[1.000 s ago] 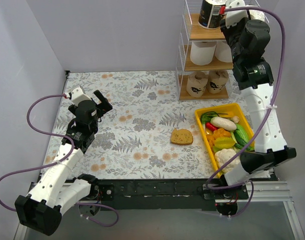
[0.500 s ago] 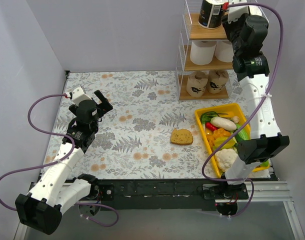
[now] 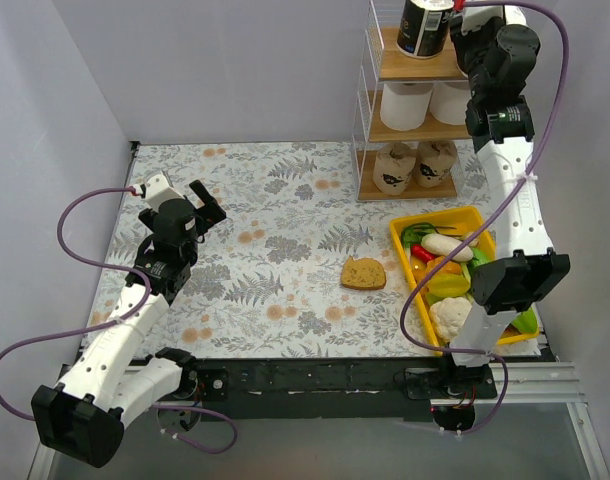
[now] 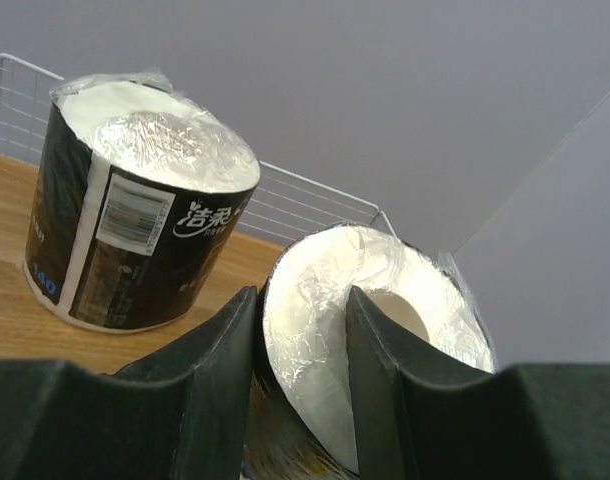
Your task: Place and organize the paper towels onto the shelf
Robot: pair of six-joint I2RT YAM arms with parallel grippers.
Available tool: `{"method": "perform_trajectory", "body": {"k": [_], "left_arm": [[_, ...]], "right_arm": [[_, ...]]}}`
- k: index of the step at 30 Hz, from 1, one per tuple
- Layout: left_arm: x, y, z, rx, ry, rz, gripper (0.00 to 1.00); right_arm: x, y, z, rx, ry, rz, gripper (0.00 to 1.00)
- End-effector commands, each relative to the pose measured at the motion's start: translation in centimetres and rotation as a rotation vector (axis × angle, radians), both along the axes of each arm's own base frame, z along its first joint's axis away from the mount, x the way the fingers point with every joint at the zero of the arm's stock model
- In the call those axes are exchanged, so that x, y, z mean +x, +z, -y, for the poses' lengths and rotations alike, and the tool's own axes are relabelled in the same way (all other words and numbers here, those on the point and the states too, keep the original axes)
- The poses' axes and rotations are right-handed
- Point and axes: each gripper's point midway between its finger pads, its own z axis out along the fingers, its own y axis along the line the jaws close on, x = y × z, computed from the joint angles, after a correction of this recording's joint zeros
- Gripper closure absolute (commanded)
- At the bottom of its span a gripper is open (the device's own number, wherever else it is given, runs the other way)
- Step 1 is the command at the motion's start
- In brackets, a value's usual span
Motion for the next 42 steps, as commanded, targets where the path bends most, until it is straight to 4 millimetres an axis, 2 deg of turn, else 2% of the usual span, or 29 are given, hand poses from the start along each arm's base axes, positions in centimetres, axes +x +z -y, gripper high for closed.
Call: {"method": "perform_trajectory", "body": {"k": [1, 8, 11, 15, 17, 18, 21, 24, 28, 30, 31, 33, 34, 36, 37, 42], "left_arm": [[0.1, 0.0, -0.3, 0.015, 0.016, 0.001, 0.02], [0.2, -0.2, -0.4, 0.022, 0.018, -0.004, 0.02], [0.2, -0.2, -0.3, 0.024, 0.017, -0.006, 0.02], [0.3, -0.3, -0.3, 0.025, 0.016, -0.009, 0.02], [0.3, -0.4, -0.3, 0.026, 0.016, -0.012, 0.02], [0.3, -0.4, -0.2, 0.027, 0.014, -0.012, 0.02], [0.4, -0.5, -0.2, 0.027, 0.012, -0.015, 0.02], [0.4, -0.5, -0.1, 0.025, 0.006, -0.014, 0.02], [0.4, -0.6, 0.0, 0.026, 0.002, -0.017, 0.02], [0.4, -0.7, 0.1, 0.024, -0.002, -0.019, 0.02], [0.4, -0.6, 0.0, 0.025, -0.003, -0.018, 0.02], [0.4, -0.6, 0.1, 0.024, -0.006, -0.019, 0.02], [0.4, -0.7, 0.2, 0.023, -0.010, -0.021, 0.02], [0.4, -0.7, 0.3, 0.019, -0.017, -0.020, 0.02], [0.4, -0.9, 0.5, 0.017, -0.026, -0.023, 0.02], [0.5, -0.8, 0.6, 0.018, -0.031, -0.024, 0.02]], "right_arm": [[0.1, 4.5, -1.5, 0.009, 0.086, 0.172, 0.67], [1.3, 4.7, -2.3, -0.006, 0.132, 0.221, 0.67], [2.1, 4.2, -2.7, -0.029, 0.167, 0.229, 0.67], [2.5, 5.0, -2.0, -0.013, 0.171, 0.270, 0.66], [2.9, 5.0, -1.8, -0.015, 0.183, 0.280, 0.64], [2.8, 5.3, -1.6, -0.006, 0.186, 0.289, 0.59], [2.1, 6.7, -1.2, 0.008, 0.194, 0.335, 0.41], [1.1, 7.9, -1.1, 0.012, 0.206, 0.364, 0.31], [-0.3, 8.8, -1.1, 0.041, 0.215, 0.361, 0.24], [-0.5, 8.5, -1.0, 0.062, 0.216, 0.336, 0.22], [-1.3, 9.1, -0.9, 0.070, 0.213, 0.342, 0.22], [-1.4, 8.4, -0.2, 0.122, 0.181, 0.312, 0.22], [-2.6, 9.2, 0.1, 0.130, 0.171, 0.326, 0.22], [-2.4, 7.6, 1.2, 0.134, 0.108, 0.304, 0.24], [-3.1, 7.9, 1.5, 0.135, 0.090, 0.309, 0.24], [-4.0, 7.2, 3.0, 0.166, 0.022, 0.262, 0.24]]}}
